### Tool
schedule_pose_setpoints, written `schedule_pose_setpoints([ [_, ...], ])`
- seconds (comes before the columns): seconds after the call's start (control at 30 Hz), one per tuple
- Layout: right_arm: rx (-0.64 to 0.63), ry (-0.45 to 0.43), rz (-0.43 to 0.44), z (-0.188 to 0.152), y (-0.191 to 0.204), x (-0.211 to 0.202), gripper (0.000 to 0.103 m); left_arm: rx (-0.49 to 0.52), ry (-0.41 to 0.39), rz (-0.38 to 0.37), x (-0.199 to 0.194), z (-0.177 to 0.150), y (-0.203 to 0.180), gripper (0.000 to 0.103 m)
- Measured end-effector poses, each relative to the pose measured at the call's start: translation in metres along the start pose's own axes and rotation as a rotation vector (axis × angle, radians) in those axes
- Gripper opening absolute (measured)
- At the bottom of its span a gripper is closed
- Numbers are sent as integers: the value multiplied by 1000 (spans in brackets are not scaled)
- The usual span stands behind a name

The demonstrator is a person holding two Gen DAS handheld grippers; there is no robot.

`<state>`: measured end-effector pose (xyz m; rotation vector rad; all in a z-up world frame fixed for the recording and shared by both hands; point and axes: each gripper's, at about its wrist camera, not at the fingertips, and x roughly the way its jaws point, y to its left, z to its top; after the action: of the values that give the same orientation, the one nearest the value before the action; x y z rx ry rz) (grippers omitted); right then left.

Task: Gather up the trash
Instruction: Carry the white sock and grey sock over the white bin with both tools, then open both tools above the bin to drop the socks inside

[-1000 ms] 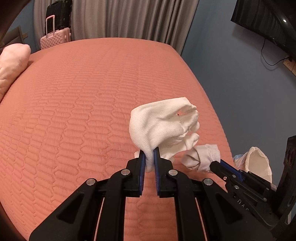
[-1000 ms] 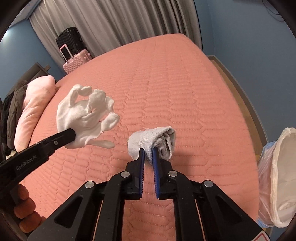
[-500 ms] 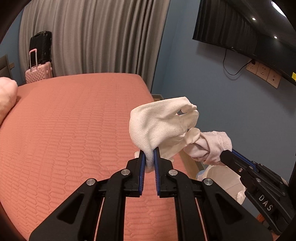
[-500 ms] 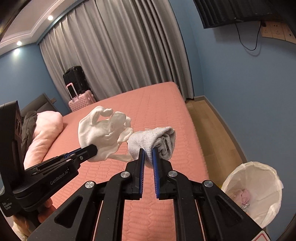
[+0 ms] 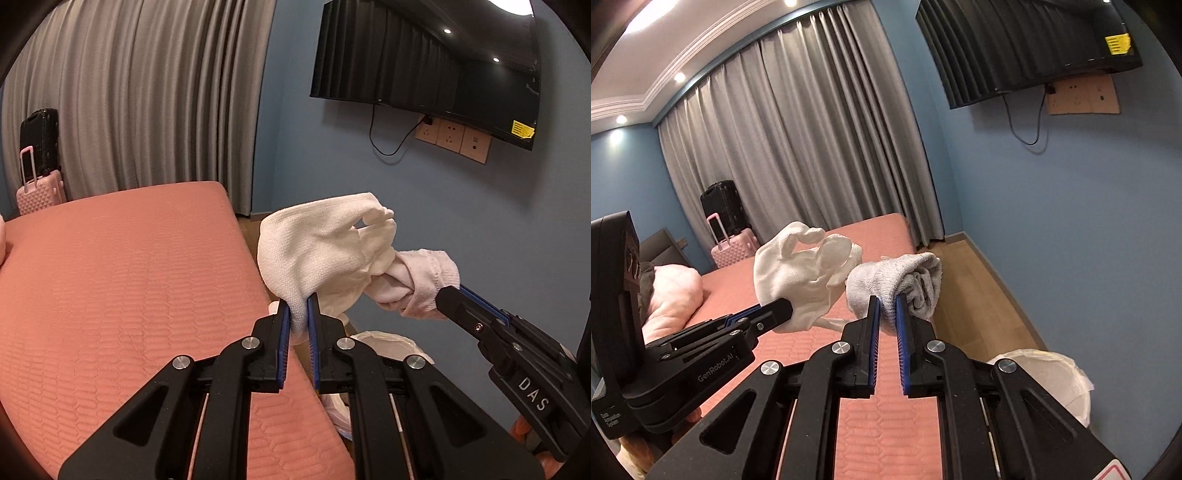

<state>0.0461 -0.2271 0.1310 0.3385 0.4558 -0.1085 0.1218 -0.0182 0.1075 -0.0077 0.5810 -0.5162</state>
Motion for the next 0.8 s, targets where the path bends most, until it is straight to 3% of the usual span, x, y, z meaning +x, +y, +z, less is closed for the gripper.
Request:
schedule_pose_setpoints([
  [0.4, 49, -35, -77, -7, -53, -38, 9, 85, 19, -73, 3, -4, -56, 10],
  [0.8, 112, -12, -119, -19, -98, -34, 9, 134, 65, -136, 31, -9, -96, 12],
])
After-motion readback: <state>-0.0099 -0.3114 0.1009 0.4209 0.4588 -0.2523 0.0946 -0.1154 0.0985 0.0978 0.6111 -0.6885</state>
